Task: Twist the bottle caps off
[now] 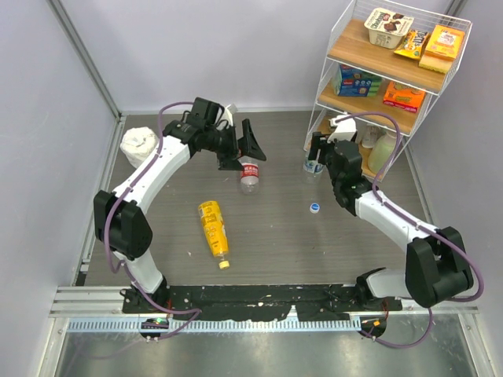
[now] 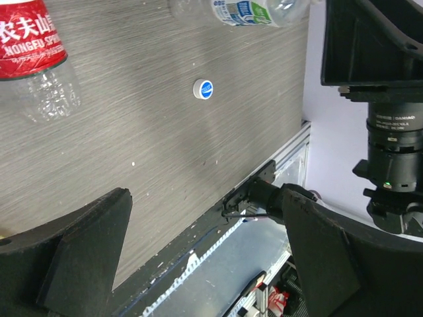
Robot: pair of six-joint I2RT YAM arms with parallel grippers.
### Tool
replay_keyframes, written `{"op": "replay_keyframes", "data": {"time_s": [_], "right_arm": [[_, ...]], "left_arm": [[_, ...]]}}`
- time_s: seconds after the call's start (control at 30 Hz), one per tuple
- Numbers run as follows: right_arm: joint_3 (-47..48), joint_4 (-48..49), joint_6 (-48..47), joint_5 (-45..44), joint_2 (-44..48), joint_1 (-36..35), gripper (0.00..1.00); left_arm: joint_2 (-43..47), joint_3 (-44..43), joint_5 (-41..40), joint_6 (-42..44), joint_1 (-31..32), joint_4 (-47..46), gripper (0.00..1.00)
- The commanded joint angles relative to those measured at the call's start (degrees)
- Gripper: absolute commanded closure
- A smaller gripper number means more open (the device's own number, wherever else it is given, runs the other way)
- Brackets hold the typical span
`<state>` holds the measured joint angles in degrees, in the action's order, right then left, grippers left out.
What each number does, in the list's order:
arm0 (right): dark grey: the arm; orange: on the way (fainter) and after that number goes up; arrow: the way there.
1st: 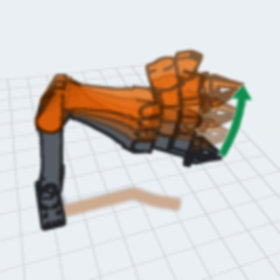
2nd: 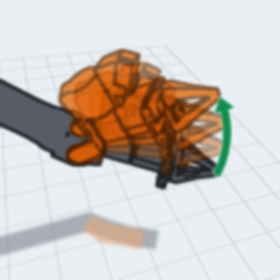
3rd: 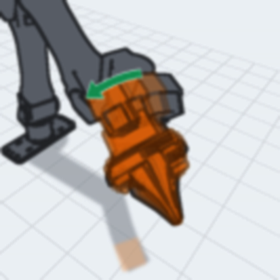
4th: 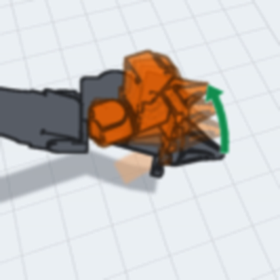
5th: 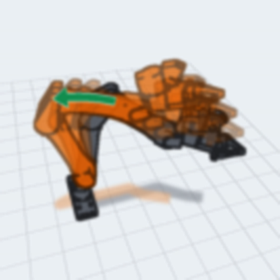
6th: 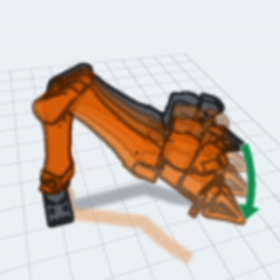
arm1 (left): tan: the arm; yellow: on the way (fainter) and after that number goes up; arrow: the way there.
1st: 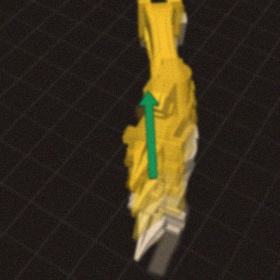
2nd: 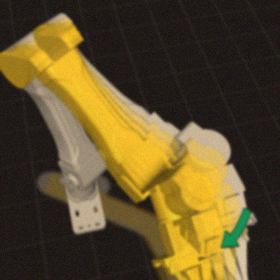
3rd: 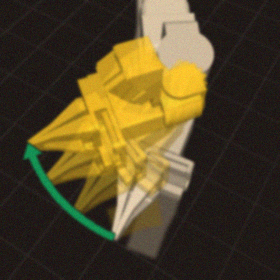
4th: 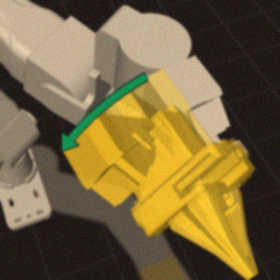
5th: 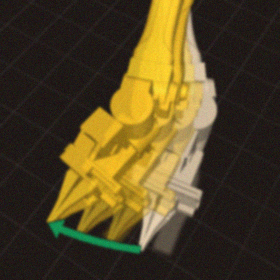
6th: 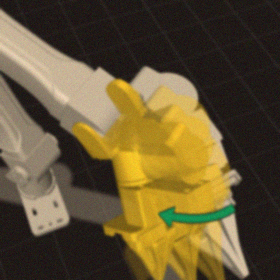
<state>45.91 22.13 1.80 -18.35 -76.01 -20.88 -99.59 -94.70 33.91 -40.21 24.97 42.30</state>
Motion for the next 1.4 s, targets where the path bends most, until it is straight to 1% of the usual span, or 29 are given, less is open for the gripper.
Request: {"op": "replay_keyframes", "data": {"time_s": [0.0,0.13,0.3,0.4,0.43,0.47,0.5,0.53,0.63,0.67,0.77,0.87,0.9,0.93,1.0,1.03,1.1,1.13,1.23,1.3,1.37], "right_arm": [[2.4,-0.2,0.5,-1.7,3.6,-0.3,0.23],[7.2,-3.0,1.1,-3.8,4.6,-0.2,0.19],[14.3,-11.1,4.6,-6.1,5.2,-0.2,0.16],[19.3,-17.9,7.0,-7.4,5.3,-0.2,0.14],[20.3,-19.7,8.2,-8.2,5.3,-0.2,0.15],[22.4,-23.9,8.9,-8.8,5.3,-0.2,0.15],[23.7,-25.6,11.4,-10.0,5.0,-0.2,0.15],[26.0,-29.5,12.7,-10.3,4.8,-0.1,0.14],[30.5,-37.4,17.5,-9.8,3.1,0.2,0.13],[32.9,-42.0,18.7,-9.3,2.4,0.4,0.13],[37.8,-49.3,23.1,-4.5,-0.1,2.5,0.13],[41.5,-56.2,24.7,0.8,-2.9,5.1,0.12],[44.2,-57.7,26.6,-1.0,-3.5,5.3,0.12],[45.7,-61.6,27.5,-1.9,-5.2,5.6,0.02],[50.6,-66.3,28.0,-2.5,-7.7,5.9,0.00],[53.7,-67.5,27.5,-1.7,-8.5,6.0,0.00],[56.6,-69.8,27.6,-0.7,-9.4,5.9,0.00],[57.0,-70.3,29.7,-0.5,-9.3,6.1,0.00],[55.5,-67.4,32.9,0.2,-7.1,6.4,0.00],[53.5,-64.9,34.0,3.3,-3.8,7.2,0.00],[51.1,-62.4,35.9,4.1,-1.6,7.7,0.00]], "left_arm": [[-0.8,-1.3,-2.7,2.0,-0.4,2.9,0.00],[-3.3,-3.8,-6.9,3.6,-0.4,6.7,0.00],[-6.7,-7.3,-14.4,4.8,-0.5,11.7,0.00],[-9.4,-8.5,-16.8,4.7,-0.4,12.4,0.00],[-10.4,-9.2,-17.8,4.7,-0.3,12.7,0.02],[-11.1,-9.9,-19.0,4.9,-0.1,12.7,0.03],[-11.8,-10.6,-20.0,5.2,0.1,12.5,0.03],[-12.6,-11.6,-20.8,5.4,0.2,12.3,0.03],[-15.5,-13.5,-21.6,6.0,0.3,11.7,0.04],[-16.9,-14.4,-22.0,6.3,0.3,11.7,0.04],[-20.5,-16.6,-21.9,7.1,0.5,12.1,0.04],[-23.3,-17.9,-22.1,8.2,1.0,12.0,0.05],[-24.1,-18.2,-22.2,8.6,1.4,11.9,0.05],[-24.8,-18.5,-22.7,8.8,1.7,12.1,0.05],[-26.0,-18.9,-23.3,9.4,2.3,12.2,0.06],[-26.4,-18.6,-23.4,9.6,2.7,12.3,0.08],[-27.0,-18.6,-25.3,10.7,3.8,12.2,0.09],[-27.2,-18.5,-26.3,11.2,4.6,12.0,0.09],[-28.1,-17.9,-29.2,11.5,5.8,11.4,0.09],[-28.6,-17.1,-30.3,10.4,6.3,10.4,0.10],[-29.0,-16.5,-31.7,9.4,6.2,9.4,0.12]]}}
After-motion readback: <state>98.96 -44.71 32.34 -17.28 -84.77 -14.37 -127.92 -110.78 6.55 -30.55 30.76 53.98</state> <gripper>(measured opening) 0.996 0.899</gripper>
